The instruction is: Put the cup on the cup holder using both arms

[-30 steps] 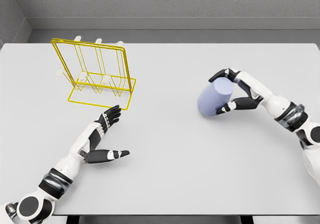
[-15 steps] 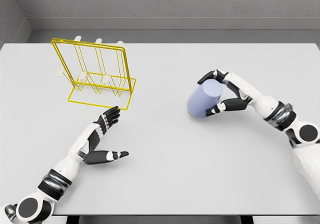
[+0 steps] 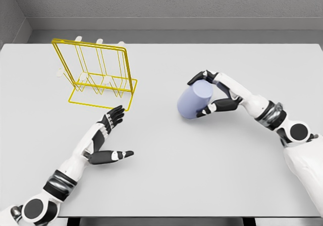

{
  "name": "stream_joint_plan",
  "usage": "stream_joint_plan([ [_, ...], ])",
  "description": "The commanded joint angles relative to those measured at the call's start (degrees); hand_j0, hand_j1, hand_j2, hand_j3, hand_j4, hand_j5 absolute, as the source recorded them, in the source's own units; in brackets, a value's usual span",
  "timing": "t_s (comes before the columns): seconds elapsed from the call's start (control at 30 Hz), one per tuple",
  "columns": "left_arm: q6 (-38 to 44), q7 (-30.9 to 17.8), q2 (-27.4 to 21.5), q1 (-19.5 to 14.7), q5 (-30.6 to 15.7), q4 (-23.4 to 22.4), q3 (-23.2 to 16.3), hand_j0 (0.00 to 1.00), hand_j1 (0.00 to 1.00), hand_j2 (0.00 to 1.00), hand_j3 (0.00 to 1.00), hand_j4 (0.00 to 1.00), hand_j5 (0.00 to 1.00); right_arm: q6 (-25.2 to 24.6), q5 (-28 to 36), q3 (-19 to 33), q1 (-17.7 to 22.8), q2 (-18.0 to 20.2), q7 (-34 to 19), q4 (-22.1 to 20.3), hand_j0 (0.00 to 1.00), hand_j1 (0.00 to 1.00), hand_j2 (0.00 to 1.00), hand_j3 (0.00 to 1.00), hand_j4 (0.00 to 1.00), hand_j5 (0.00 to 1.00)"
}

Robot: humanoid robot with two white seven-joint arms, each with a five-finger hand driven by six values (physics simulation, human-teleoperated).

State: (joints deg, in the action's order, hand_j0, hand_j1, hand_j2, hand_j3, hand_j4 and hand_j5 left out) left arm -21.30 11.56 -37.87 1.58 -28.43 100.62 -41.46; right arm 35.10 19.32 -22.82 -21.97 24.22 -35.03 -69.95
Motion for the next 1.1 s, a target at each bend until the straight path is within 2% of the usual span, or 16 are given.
stream_joint_plan([
  [0.0,-0.1,0.0,0.4,0.0,0.1,0.0,0.0,1.00,1.00,1.00,1.00,1.00,1.00,-0.1,0.5,-0.2,0.0,-0.5,0.0,0.0,0.43,0.43,0.43,0.43,0.43,0.43],
  [0.17,-0.1,0.0,1.2,0.0,0.1,0.0,0.1,1.00,1.00,1.00,1.00,1.00,1.00,-0.1,0.5,-0.6,0.0,-1.5,0.0,-0.2,0.43,0.43,0.43,0.43,0.43,0.43],
  [1.07,-0.1,-0.1,2.0,0.6,-0.2,0.0,0.0,1.00,1.00,1.00,1.00,1.00,1.00,-0.1,0.5,-2.7,0.6,-2.2,0.0,1.2,0.43,0.43,0.43,0.43,0.43,0.43],
])
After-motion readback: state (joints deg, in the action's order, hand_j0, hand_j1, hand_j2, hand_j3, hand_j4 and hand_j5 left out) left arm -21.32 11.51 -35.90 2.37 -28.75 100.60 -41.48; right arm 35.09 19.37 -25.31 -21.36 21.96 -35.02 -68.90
